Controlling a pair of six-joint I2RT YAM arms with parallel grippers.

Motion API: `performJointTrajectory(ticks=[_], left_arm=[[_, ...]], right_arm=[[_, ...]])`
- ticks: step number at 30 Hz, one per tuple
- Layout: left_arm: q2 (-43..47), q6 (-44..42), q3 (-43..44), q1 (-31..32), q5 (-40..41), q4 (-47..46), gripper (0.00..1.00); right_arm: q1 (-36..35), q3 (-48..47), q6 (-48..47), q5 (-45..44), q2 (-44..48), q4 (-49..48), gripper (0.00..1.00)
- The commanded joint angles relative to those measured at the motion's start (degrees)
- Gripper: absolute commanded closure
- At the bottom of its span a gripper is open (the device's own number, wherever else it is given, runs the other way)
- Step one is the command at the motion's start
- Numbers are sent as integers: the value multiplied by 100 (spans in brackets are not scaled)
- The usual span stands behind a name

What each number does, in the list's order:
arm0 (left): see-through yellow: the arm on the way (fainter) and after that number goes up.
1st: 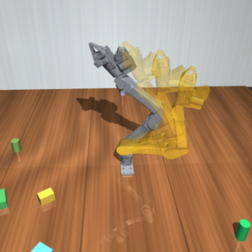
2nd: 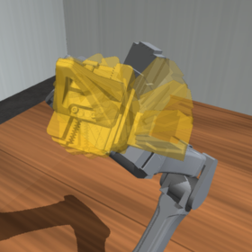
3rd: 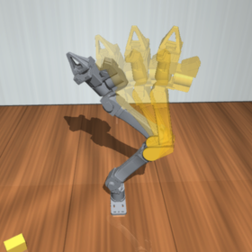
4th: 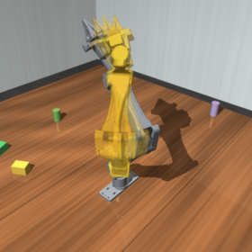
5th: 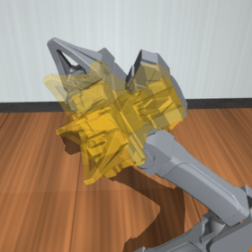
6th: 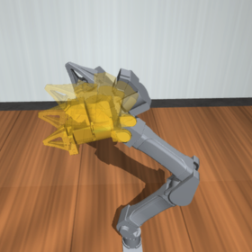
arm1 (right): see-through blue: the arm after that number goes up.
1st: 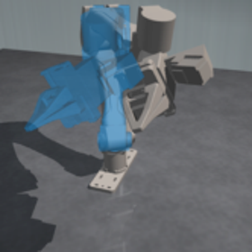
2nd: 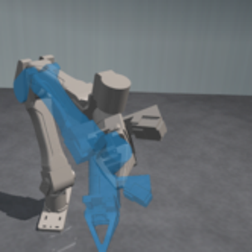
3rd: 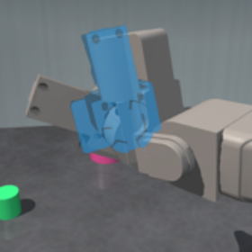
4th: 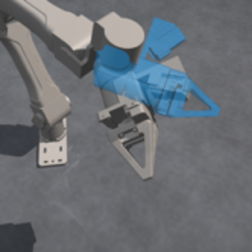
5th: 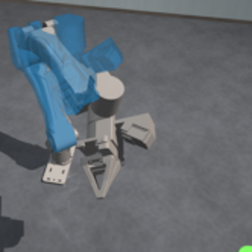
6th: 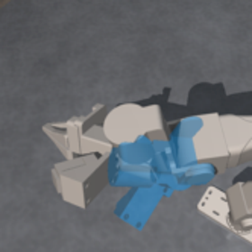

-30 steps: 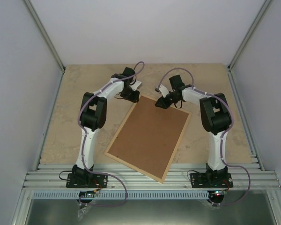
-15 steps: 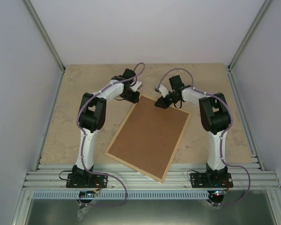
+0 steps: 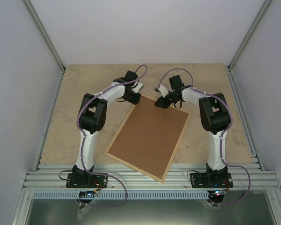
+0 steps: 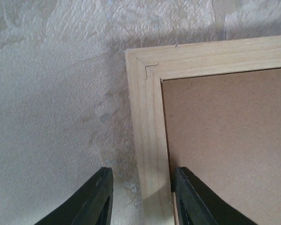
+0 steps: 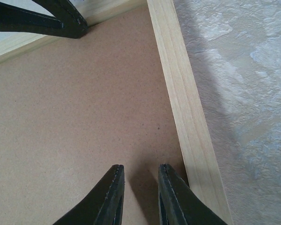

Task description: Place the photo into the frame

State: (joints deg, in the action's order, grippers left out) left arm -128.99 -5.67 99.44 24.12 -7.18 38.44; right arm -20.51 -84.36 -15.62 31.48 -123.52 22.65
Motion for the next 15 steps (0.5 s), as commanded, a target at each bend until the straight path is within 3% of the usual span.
performJointTrajectory(ticks=[1,4,10,15], left_arm=[[-472,-45,-477,49,511,606,61],[-349,-7,-332,34,249,619,54],[-113,50,789,-226,-572,919,45],[-34,-136,931,-352,-611,994,43]], right_arm=[[-68,70,6,-98,-238,35,77],[-76,44,7,-94,-204,50,77],[-56,-304,90,233,239,342,74],[297,-184,227,296,1007,732,57]])
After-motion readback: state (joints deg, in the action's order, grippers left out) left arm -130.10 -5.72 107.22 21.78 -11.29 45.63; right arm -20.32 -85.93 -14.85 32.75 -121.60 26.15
